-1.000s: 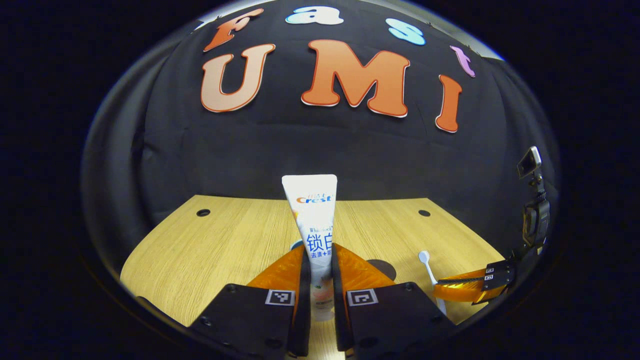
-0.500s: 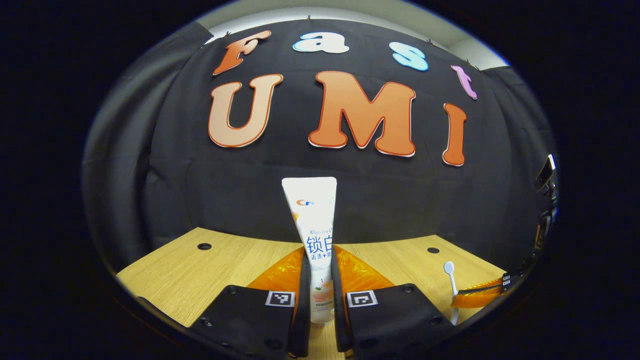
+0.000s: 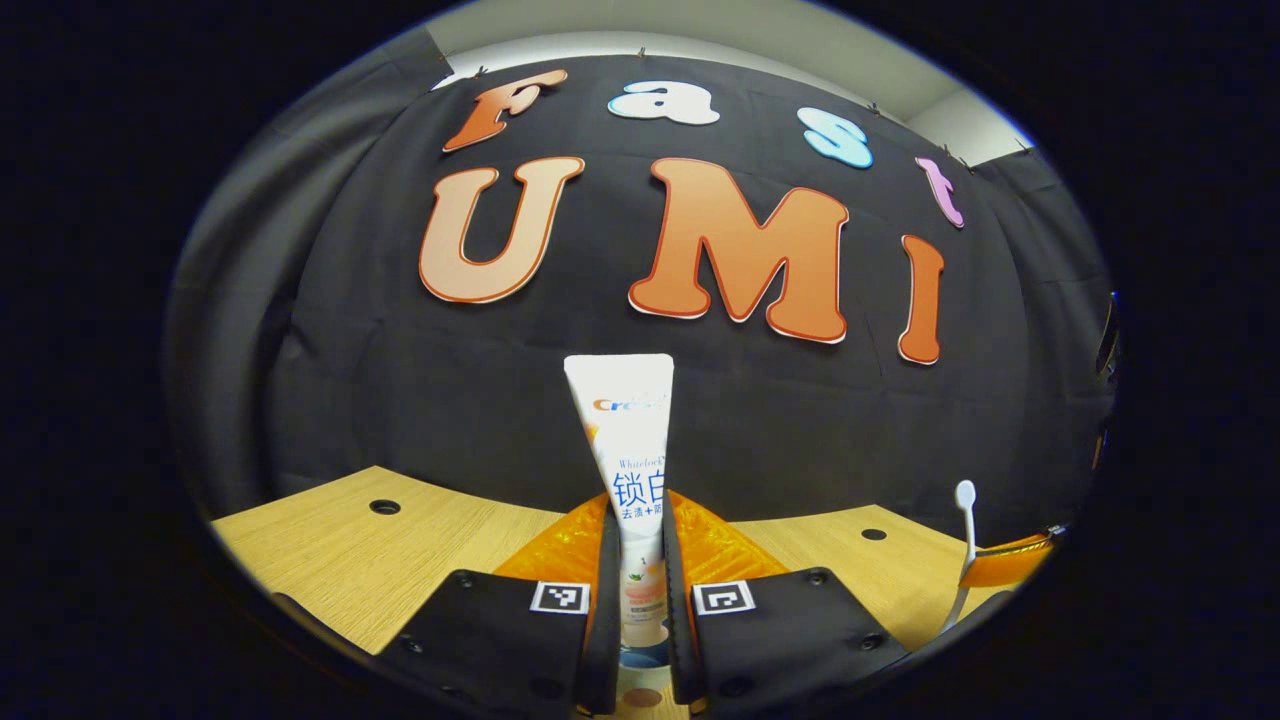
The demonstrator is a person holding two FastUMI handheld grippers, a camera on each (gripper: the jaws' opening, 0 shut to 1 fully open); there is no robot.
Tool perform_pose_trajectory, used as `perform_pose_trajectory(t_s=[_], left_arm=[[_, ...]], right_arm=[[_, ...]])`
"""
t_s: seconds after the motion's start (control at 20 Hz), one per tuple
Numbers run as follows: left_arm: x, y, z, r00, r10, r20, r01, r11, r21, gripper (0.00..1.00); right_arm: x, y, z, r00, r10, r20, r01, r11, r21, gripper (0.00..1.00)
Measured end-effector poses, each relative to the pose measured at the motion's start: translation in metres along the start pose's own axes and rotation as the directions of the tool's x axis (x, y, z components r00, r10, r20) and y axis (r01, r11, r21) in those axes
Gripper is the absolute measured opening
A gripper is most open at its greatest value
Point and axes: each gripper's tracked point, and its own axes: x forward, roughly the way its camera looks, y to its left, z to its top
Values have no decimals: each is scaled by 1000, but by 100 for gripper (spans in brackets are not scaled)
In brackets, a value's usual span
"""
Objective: Put the toothbrush and toothpaste on the desktop into the cup, then pick up the cup and place it on the coaster on the desktop.
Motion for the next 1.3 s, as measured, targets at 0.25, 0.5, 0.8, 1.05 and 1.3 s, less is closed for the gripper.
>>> perform_pose_trajectory(t_s=[0.25, 0.5, 0.8, 1.05, 1.3], left_arm=[[12, 10, -19, 999, 29, -24, -29, 999, -13, 24], [22, 6, -28, 1000, 8, -24, -9, 1000, -27, 24], [29, 5, -53, 998, -11, -62, 9, 999, -31, 24], [25, 2, -70, 995, -11, -100, 11, 1000, -5, 24], [14, 3, -77, 993, -13, -117, 16, 1000, 23, 27]], right_arm=[[11, 4, 15, 996, 18, 86, -21, 999, 29, 5], [30, 10, 26, 989, 36, 143, -47, 996, 75, 5], [34, 20, 49, 968, 69, 242, -91, 993, 80, 5], [40, 34, 61, 946, 100, 308, -118, 992, 41, 5], [54, 48, 58, 944, 116, 308, -137, 989, 47, 5]])
